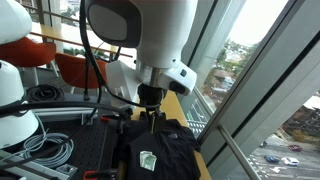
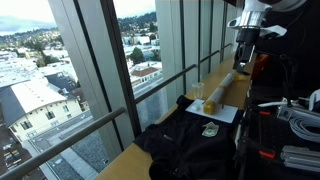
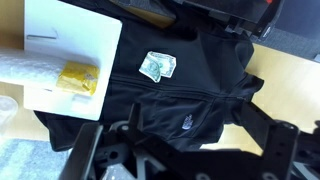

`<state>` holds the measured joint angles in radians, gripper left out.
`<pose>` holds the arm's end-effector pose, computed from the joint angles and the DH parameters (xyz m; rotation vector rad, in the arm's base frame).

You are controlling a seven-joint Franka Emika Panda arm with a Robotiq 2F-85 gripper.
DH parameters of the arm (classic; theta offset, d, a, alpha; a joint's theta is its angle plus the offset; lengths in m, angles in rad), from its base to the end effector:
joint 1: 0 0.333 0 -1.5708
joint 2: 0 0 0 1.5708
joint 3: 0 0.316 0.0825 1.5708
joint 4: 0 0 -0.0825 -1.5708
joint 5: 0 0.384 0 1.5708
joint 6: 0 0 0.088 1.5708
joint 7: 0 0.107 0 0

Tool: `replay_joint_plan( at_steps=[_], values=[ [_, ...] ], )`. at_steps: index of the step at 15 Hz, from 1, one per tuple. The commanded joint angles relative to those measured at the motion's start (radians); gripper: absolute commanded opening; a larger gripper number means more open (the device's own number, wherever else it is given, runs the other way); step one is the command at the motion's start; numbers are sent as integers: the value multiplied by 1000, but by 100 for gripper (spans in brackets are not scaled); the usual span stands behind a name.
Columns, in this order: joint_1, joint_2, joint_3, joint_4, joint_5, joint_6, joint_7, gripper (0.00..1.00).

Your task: Zip up the cloth

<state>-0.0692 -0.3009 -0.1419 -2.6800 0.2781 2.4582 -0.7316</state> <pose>0.3976 -0.0830 0.3377 -2.9262 -0.4651 -0.2459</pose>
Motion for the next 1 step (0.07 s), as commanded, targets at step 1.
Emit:
replay_joint_plan(
  at_steps=[1],
  values=[
    [25,-2,-26,0,-14,0,11,100]
  ],
)
